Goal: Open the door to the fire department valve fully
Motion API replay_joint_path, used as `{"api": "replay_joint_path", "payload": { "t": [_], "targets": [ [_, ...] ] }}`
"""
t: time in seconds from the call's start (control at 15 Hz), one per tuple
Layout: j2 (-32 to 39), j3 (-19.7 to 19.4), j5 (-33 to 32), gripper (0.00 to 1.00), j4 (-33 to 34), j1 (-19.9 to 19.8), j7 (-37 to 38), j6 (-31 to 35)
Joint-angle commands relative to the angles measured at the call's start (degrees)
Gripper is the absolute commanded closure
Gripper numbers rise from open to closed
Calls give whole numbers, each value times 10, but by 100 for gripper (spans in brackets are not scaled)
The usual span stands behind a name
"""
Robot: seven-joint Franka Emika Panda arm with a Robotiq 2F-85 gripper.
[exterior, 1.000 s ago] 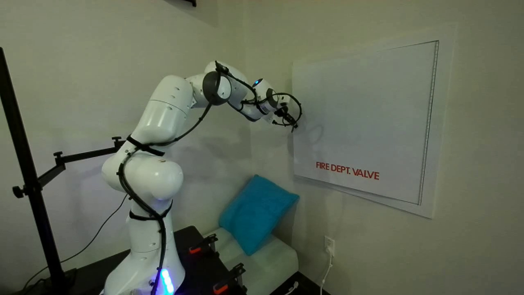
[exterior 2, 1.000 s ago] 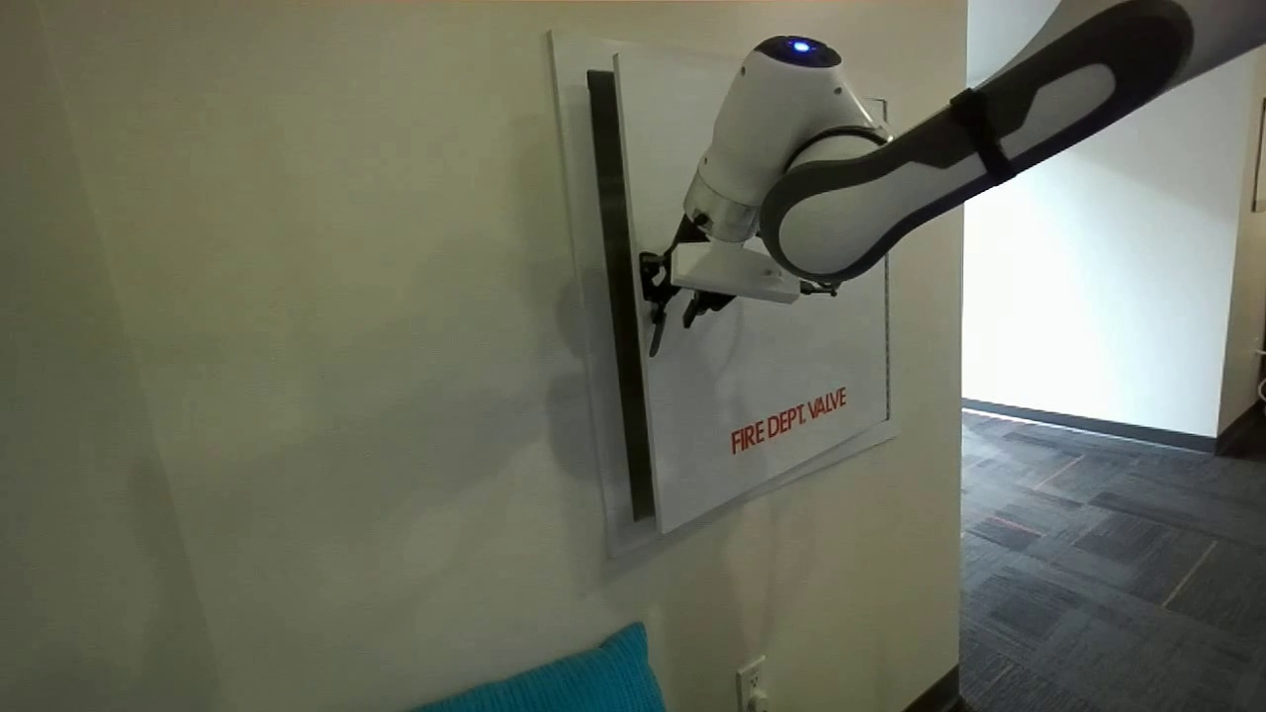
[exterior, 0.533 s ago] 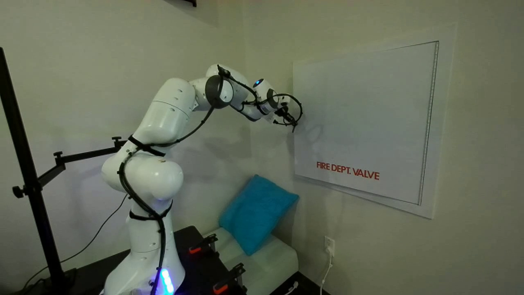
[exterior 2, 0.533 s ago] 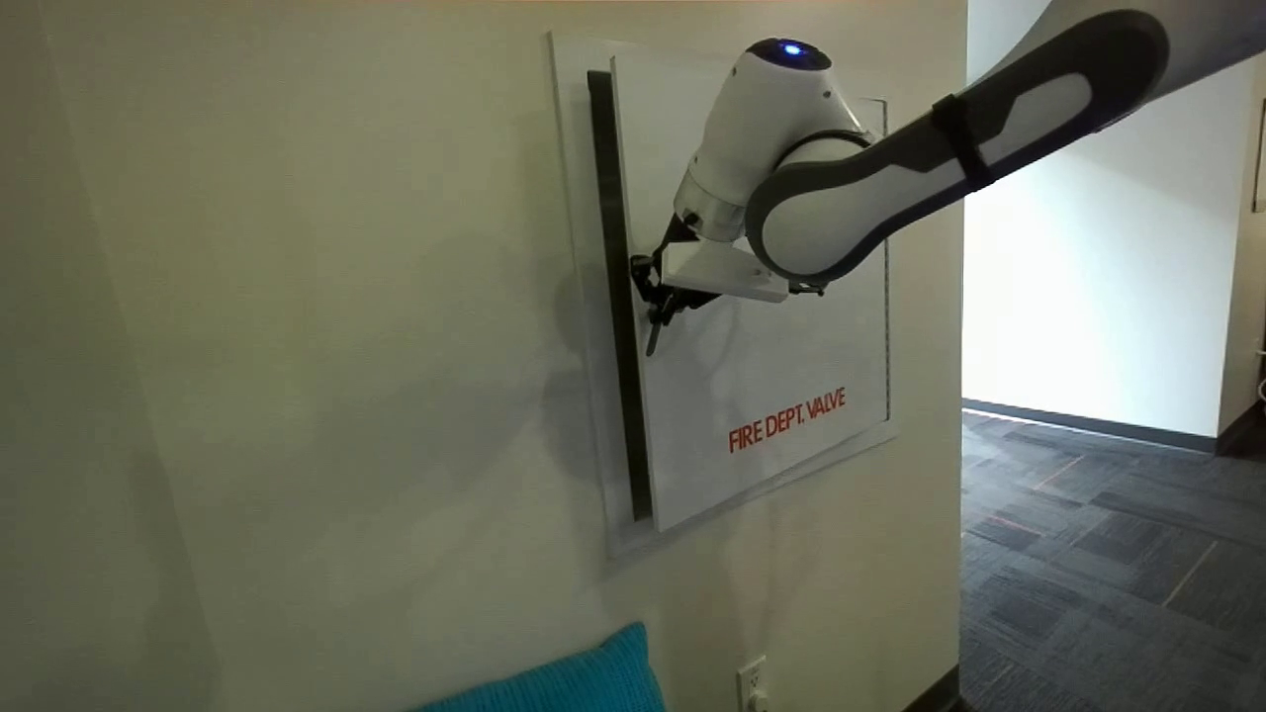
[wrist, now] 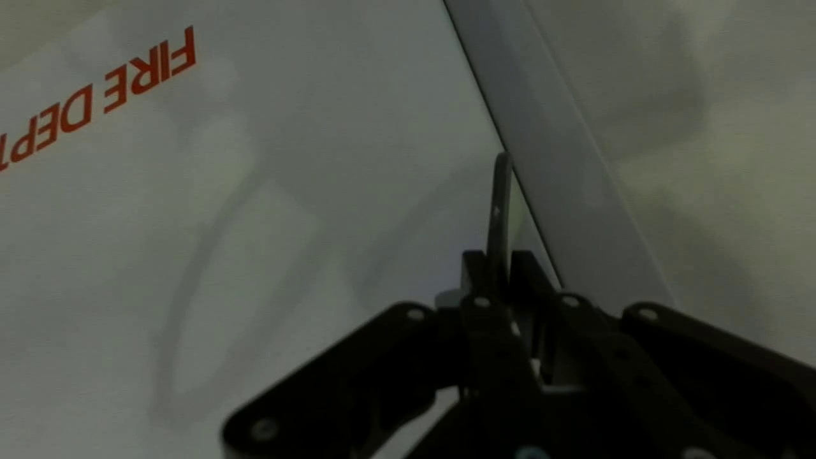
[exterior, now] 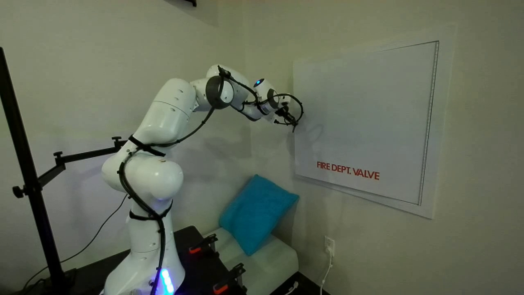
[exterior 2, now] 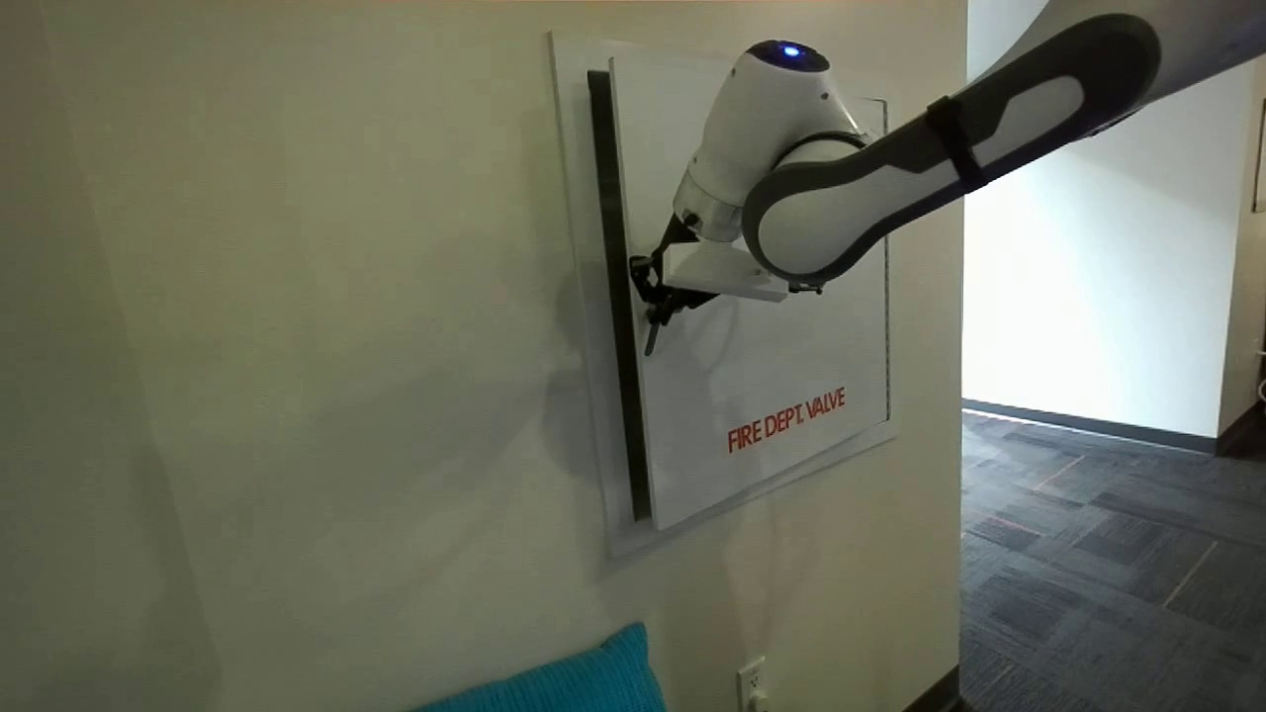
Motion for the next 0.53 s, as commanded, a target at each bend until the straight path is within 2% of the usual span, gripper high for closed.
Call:
{"api": "replay_joint_path", "payload": {
  "t": [0.0, 0.2, 0.27, 0.47],
  "targets": [
    [-50, 10, 3, 97, -63, -10, -15, 21],
    [-72, 25, 12, 97, -100, -26, -33, 43],
    [-78, 19, 28, 97, -112, -25, -52, 53],
    [-98, 38, 74, 97, -155, -49, -114, 93]
  ]
}}
